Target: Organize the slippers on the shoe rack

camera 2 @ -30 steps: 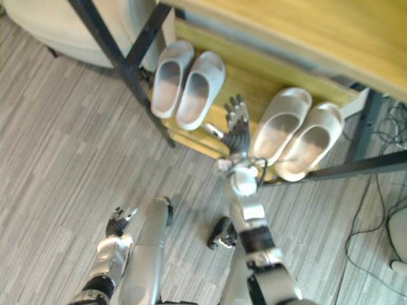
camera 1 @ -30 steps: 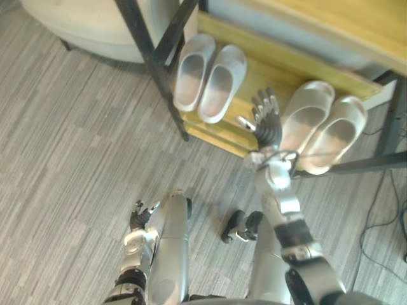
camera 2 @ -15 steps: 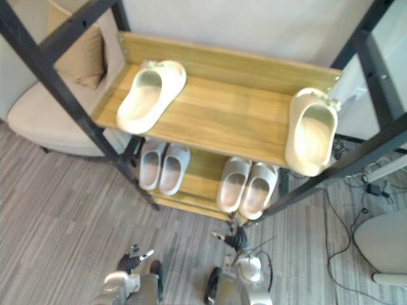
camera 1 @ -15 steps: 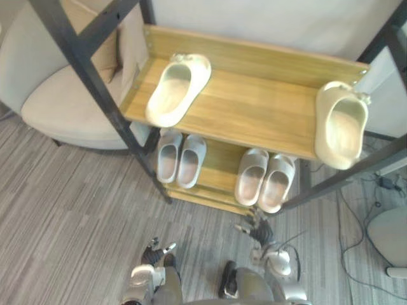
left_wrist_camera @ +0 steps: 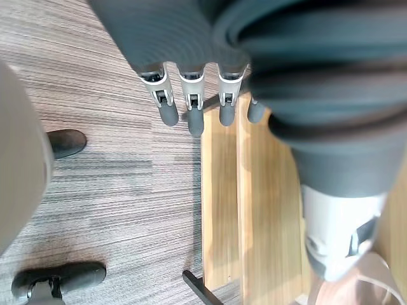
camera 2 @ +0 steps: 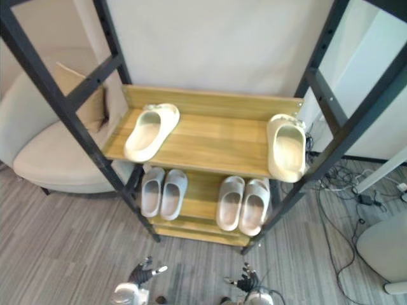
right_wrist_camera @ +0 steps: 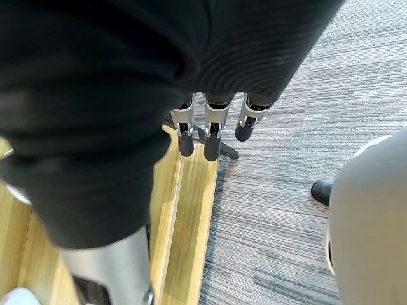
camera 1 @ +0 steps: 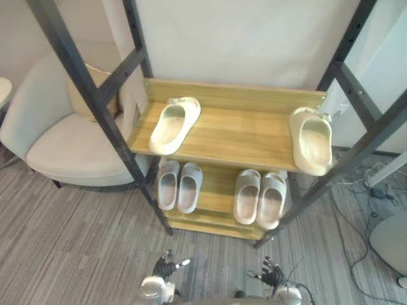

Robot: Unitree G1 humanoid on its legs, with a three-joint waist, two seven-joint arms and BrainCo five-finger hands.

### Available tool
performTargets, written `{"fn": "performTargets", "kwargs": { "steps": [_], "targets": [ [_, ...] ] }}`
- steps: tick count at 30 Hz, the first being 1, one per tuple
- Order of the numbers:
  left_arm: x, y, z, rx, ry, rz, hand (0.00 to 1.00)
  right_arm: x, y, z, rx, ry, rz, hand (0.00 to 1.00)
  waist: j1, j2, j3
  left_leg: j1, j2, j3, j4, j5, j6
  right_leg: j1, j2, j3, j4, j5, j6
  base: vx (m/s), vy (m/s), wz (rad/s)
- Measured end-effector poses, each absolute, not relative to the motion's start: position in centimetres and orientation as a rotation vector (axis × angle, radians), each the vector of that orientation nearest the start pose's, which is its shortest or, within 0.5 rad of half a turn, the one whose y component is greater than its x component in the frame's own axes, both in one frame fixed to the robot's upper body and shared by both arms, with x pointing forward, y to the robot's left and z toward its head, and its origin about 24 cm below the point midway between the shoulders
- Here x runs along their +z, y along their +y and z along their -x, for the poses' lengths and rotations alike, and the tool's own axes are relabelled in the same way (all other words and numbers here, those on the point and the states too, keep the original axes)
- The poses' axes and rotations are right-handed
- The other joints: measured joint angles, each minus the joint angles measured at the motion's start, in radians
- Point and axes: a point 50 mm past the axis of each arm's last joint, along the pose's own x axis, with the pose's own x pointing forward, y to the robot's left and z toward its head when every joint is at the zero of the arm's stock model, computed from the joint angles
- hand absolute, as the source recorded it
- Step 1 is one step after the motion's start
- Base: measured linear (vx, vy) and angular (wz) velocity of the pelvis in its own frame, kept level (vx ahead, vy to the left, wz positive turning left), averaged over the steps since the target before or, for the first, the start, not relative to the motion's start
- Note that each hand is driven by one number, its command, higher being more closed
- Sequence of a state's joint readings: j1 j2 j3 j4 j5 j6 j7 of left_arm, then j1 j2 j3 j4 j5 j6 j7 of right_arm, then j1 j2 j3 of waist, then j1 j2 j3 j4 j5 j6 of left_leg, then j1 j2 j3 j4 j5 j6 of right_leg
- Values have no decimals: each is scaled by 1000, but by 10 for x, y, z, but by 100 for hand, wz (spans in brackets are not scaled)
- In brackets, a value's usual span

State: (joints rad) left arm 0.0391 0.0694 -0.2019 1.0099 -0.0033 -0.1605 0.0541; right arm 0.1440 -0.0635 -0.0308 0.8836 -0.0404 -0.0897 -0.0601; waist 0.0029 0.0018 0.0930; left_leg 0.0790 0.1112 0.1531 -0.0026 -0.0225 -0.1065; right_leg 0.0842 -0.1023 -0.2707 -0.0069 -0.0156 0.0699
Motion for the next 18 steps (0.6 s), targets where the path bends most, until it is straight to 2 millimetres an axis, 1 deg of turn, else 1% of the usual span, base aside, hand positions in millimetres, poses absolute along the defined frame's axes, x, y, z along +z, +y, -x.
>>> {"fn": "performTargets", "kwargs": {
  "steps": [3,5,6,9,10,11,12,13,15,17,18],
  "targets": [
    [-147,140,-132,-180,868,-206,0,-147,-184,-111,-121,933,98,0,-1,-1,-2,14,-1,3,-16,5,1,18,6,5,-36,18,3,-90,-1,-6],
    [-139,118,-139,-304,796,-240,0,-148,-183,-110,-119,936,98,0,0,-3,-6,15,-1,-1,-30,3,-1,23,6,6,-54,31,1,-77,-4,1],
    [-138,115,-140,-320,785,-240,0,-148,-183,-110,-119,936,98,0,0,-3,-7,15,-2,-2,-32,4,-1,23,6,6,-55,32,0,-52,-3,-3],
    [-108,69,-157,-523,586,-209,0,-148,-183,-108,-122,940,93,0,0,-5,-16,19,-7,-12,-36,4,-1,33,7,4,-65,35,2,5,0,2],
    [-108,68,-157,-524,585,-208,0,-148,-183,-108,-122,940,93,0,0,-5,-16,19,-7,-12,-36,4,-1,33,7,4,-65,35,2,44,7,8],
    [-95,53,-160,-588,519,-174,0,-148,-182,-107,-124,942,91,0,0,-5,-19,30,-13,-22,-49,5,0,46,9,3,-68,35,2,69,7,7],
    [-86,39,-161,-645,474,-139,0,-149,-182,-105,-126,948,90,0,-1,-2,-34,30,-14,-27,-53,7,2,46,10,-1,-70,34,4,69,7,8],
    [-83,36,-161,-660,461,-132,0,-149,-182,-104,-127,950,90,0,-1,-1,-38,31,-14,-27,-54,9,3,45,10,-1,-69,35,6,118,5,7],
    [-65,16,-164,-751,378,-88,0,-150,-183,-102,-131,954,88,0,-1,2,-48,39,-14,-29,-64,19,6,47,12,-4,-69,35,3,128,9,3],
    [-52,7,-168,-788,326,-55,0,-150,-183,-102,-131,954,88,0,-2,1,-48,44,-14,-28,-66,19,6,50,13,-4,-69,33,2,75,5,0],
    [-41,1,-174,-809,274,-36,0,-149,-183,-103,-130,953,89,0,-4,1,-49,46,-15,-29,-69,19,6,56,12,-5,-69,29,3,66,4,0]
  ]
}}
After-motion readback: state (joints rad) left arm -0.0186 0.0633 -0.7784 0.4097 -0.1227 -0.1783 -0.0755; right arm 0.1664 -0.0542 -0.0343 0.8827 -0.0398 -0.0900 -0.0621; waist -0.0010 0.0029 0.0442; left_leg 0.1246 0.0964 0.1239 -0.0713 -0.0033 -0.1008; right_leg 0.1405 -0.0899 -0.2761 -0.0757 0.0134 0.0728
